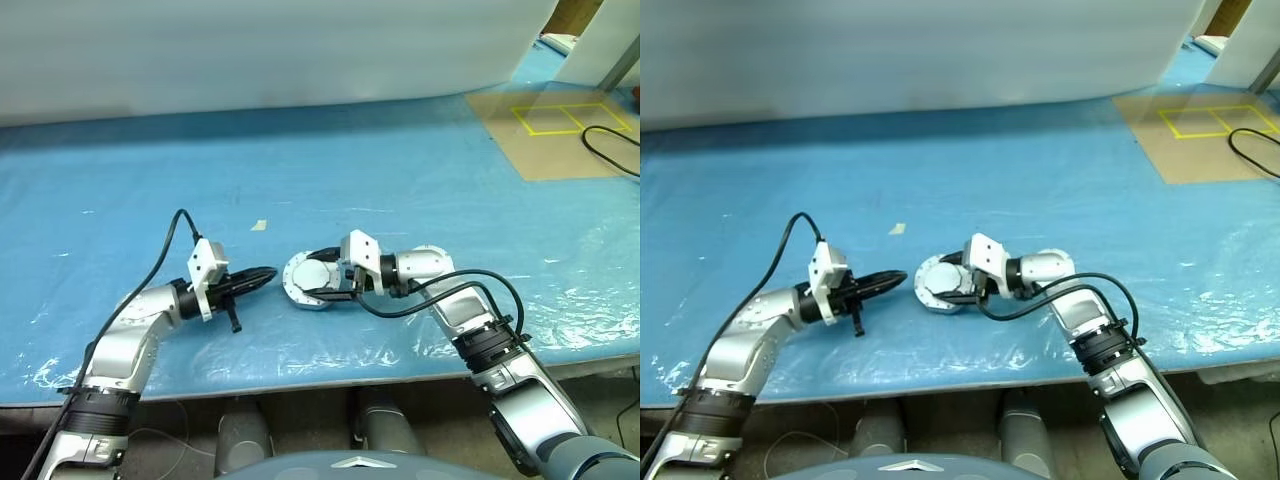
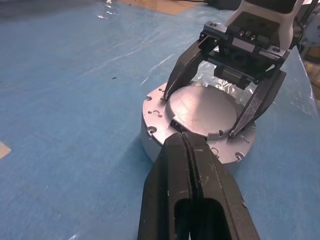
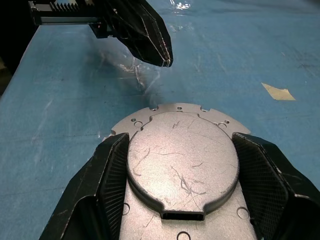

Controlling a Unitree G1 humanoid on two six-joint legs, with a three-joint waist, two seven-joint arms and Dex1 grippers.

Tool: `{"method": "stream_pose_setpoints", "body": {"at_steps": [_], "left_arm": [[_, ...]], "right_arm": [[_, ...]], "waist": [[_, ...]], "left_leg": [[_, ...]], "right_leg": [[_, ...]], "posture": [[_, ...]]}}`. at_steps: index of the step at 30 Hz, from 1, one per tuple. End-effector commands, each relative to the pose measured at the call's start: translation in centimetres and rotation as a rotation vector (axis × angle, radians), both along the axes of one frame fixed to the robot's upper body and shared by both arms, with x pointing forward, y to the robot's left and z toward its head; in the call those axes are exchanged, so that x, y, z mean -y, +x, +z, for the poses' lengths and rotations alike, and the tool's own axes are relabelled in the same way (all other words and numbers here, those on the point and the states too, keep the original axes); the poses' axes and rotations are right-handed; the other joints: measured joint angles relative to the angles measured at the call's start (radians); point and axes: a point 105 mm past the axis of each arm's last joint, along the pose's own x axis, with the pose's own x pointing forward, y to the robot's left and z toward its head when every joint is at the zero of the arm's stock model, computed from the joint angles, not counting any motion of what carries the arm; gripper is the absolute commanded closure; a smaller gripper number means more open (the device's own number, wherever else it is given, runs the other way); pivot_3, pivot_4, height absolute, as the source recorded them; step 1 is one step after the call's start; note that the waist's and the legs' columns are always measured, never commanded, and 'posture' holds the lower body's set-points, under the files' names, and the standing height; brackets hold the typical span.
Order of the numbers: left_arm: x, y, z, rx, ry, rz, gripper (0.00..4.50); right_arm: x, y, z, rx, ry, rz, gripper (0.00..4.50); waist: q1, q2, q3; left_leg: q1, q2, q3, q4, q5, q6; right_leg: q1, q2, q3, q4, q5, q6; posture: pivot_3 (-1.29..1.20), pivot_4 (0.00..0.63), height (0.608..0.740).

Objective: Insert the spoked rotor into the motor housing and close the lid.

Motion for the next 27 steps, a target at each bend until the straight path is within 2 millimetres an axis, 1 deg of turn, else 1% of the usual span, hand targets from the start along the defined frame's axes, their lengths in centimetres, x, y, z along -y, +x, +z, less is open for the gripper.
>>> {"method": "stream_pose_setpoints", "body": {"at_steps": [1,4,8,16,18,23,27], "left_arm": [[1.0,1.0,0.9,0.036,0.002,-0.032,4.5],[1.7,1.7,1.0,0.035,0.021,-0.055,4.5],[2.1,2.2,0.0,0.024,0.079,-0.081,4.5],[3.4,1.7,-0.7,0.013,0.095,-0.156,4.5],[3.5,1.6,-1.2,0.012,0.129,-0.171,4.5],[3.7,1.6,-1.8,-0.003,0.16,-0.196,4.5],[3.6,1.4,-2.4,-0.014,0.188,-0.2,4.5]], "right_arm": [[0.3,-0.7,-1.6,-0.052,-0.044,0.001,1.58],[0.2,-0.7,-1.5,-0.054,-0.034,-0.002,1.58],[0.3,-0.7,-1.2,-0.05,-0.023,-0.016,1.58],[0.5,-0.7,-1.3,-0.05,-0.022,-0.037,1.58],[0.5,-0.7,-1.2,-0.048,-0.019,-0.039,1.58],[0.5,-0.6,-1.1,-0.042,-0.018,-0.044,1.58],[0.5,-0.5,-1.0,-0.04,-0.019,-0.045,1.58]], "waist": [[0.0,0.0,0.0],[0.0,0.0,0.0],[0.0,0.0,0.0],[0.002,0.0,0.0],[0.002,0.0,0.0],[0.002,0.0,-0.001],[0.002,0.0,-0.002]], "left_leg": [[0.0,0.0,0.0,0.0,0.0,0.0],[0.0,0.0,0.0,0.0,0.0,0.0],[0.0,0.0,0.0,0.0,0.0,0.0],[0.0,-0.001,0.0,0.0,0.0,0.0],[0.0,-0.001,0.0,0.0,0.0,0.0],[0.0,-0.001,0.0,0.0,0.0,0.0],[0.0,-0.001,0.0,0.0,0.0,0.0]], "right_leg": [[0.0,0.0,0.0,0.0,0.0,0.0],[0.0,0.0,0.0,0.0,0.0,0.0],[0.0,0.0,0.0,0.0,0.0,0.0],[0.0,-0.001,0.0,0.0,0.0,0.0],[0.0,-0.001,0.0,0.0,0.0,0.0],[0.001,-0.001,0.0,0.0,0.0,0.0],[0.001,-0.001,0.0,0.0,0.0,0.0]], "posture": [[0.0,0.15,0.74],[0.0,0.15,0.74],[0.0,0.15,0.74],[0.0,0.15,0.74],[0.0,0.15,0.74],[0.0,0.15,0.74],[0.0,0.15,0.74]]}}
